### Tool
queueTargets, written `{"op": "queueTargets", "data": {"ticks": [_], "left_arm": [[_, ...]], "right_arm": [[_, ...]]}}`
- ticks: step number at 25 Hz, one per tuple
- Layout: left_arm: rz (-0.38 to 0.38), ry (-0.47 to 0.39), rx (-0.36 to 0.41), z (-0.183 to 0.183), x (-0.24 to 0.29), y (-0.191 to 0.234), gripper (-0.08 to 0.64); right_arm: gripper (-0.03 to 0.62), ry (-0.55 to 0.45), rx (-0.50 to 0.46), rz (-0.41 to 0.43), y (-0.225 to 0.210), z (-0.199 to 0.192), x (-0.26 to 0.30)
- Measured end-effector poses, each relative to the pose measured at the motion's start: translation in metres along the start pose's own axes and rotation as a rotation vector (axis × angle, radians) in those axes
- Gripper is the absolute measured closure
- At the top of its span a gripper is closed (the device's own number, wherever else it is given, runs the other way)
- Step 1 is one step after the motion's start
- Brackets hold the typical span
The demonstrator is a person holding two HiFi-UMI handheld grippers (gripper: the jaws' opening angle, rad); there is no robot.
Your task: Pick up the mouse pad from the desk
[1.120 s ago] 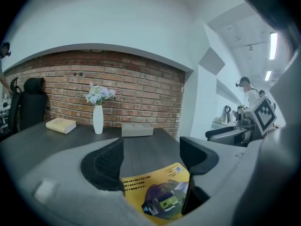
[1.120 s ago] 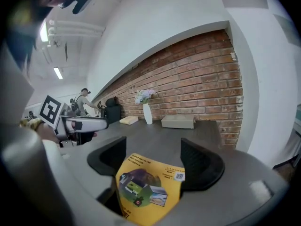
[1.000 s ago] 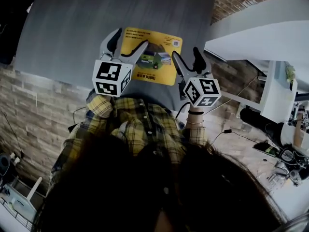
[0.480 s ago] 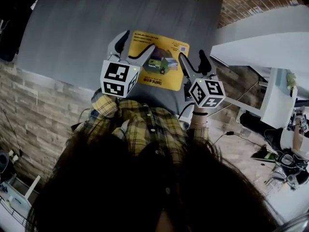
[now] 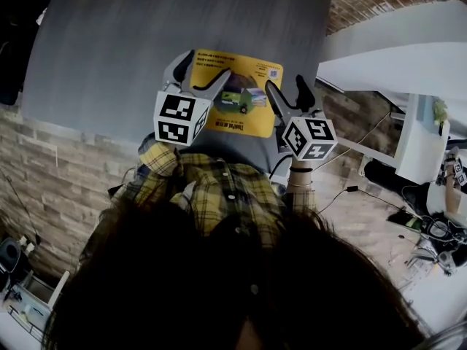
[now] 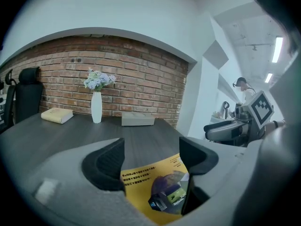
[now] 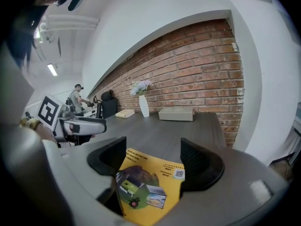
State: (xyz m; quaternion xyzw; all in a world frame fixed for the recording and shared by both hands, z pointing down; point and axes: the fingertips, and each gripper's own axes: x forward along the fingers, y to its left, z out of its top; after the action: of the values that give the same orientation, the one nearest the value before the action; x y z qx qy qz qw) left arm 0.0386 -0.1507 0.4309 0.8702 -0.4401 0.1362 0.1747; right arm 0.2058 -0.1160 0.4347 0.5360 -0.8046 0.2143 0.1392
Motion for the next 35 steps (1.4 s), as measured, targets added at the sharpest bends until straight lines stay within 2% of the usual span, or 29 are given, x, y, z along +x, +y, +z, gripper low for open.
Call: {"op": "queueTargets", "data": {"ticks": [15,25,35], "left_arm": [[0.006,0.228,-0.052,-0.092,0.026,0.015,0.198],[0.059,0.343,-0.072,-0.141,0.037,0.031,0.204],[0.081,0.417,-0.025,-0.168,0.048,0.033,0.209]], "right_arm": [[0.255,0.129,0.089,-0.012,-0.014,-0.057,0.018],[0.255,0.203,0.144,-0.004,-0.018,-0.089,0.032],[0.255,0.241,0.196,0.024,-0.020,-0.109,0.043]]}}
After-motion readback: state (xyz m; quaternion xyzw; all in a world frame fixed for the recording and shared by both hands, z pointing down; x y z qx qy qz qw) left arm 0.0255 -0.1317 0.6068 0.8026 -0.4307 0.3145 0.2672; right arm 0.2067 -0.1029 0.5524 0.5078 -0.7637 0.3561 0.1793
